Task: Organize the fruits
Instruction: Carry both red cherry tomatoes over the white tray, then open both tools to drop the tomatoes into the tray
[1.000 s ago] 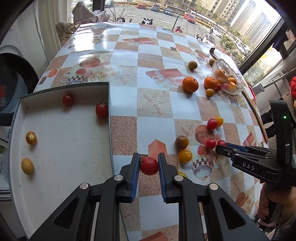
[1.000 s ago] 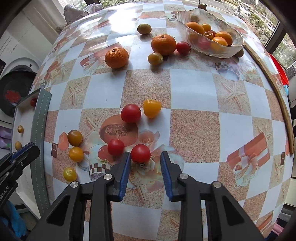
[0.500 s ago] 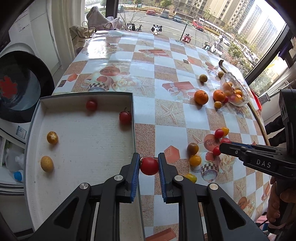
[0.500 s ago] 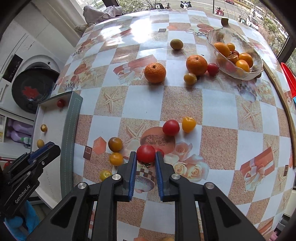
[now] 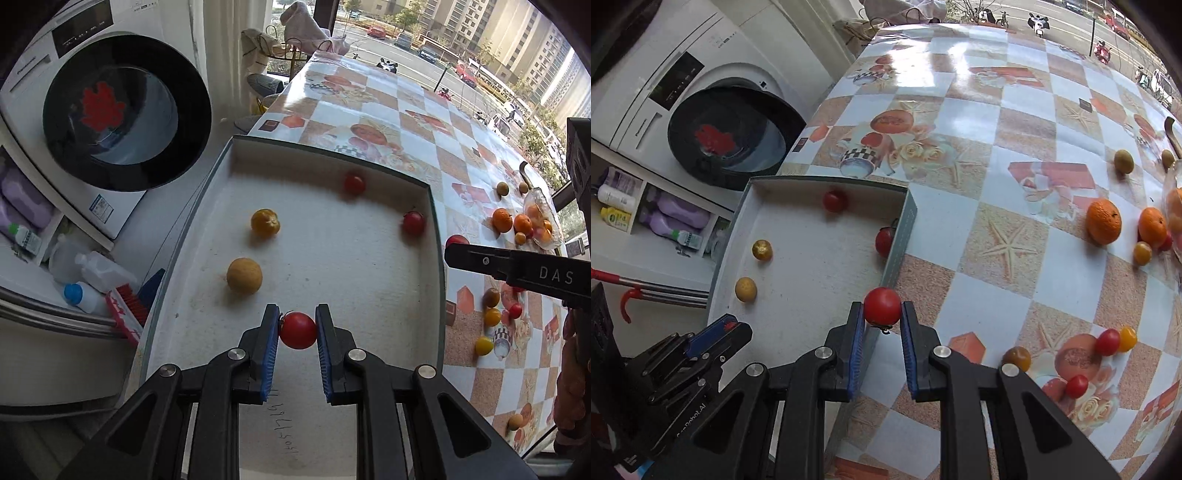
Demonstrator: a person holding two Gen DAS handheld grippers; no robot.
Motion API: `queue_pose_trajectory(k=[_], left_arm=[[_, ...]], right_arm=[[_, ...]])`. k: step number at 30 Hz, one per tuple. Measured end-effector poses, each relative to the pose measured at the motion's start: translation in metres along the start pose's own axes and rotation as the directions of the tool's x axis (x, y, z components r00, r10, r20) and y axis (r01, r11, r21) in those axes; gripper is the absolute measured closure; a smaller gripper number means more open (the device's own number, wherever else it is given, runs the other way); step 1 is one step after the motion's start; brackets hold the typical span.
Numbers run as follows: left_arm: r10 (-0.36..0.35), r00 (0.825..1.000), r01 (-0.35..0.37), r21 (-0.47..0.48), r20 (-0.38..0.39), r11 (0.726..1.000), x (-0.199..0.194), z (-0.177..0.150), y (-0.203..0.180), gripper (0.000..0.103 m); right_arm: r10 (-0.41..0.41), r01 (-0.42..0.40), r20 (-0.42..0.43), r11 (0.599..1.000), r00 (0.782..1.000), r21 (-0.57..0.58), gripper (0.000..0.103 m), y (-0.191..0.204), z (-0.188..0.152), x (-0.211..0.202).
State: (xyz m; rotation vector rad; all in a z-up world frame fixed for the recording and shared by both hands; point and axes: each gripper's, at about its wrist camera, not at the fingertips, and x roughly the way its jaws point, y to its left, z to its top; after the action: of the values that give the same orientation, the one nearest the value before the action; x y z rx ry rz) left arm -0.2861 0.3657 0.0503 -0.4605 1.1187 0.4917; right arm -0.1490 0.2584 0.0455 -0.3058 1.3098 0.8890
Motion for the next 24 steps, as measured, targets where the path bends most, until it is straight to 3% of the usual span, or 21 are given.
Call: queue_pose_trajectory(k=[8, 24], left_arm=[[0.046, 0.998, -0.049, -0.062, -0.042, 0.997, 0.019, -0.012, 0.028, 0.081], [0.081, 0.993, -0.085, -0.034, -0.083, 0.996, 0.032, -0.013, 0.022, 0.08]], right_arm=[[-0.013, 0.009, -0.058, 0.997, 0.998, -0.07, 0.082, 0.032, 0.017, 0.043], [-0.097, 0.088, -0.059, 0.987, 0.994, -0.132, 0.08, 0.047, 0.028, 0.068]])
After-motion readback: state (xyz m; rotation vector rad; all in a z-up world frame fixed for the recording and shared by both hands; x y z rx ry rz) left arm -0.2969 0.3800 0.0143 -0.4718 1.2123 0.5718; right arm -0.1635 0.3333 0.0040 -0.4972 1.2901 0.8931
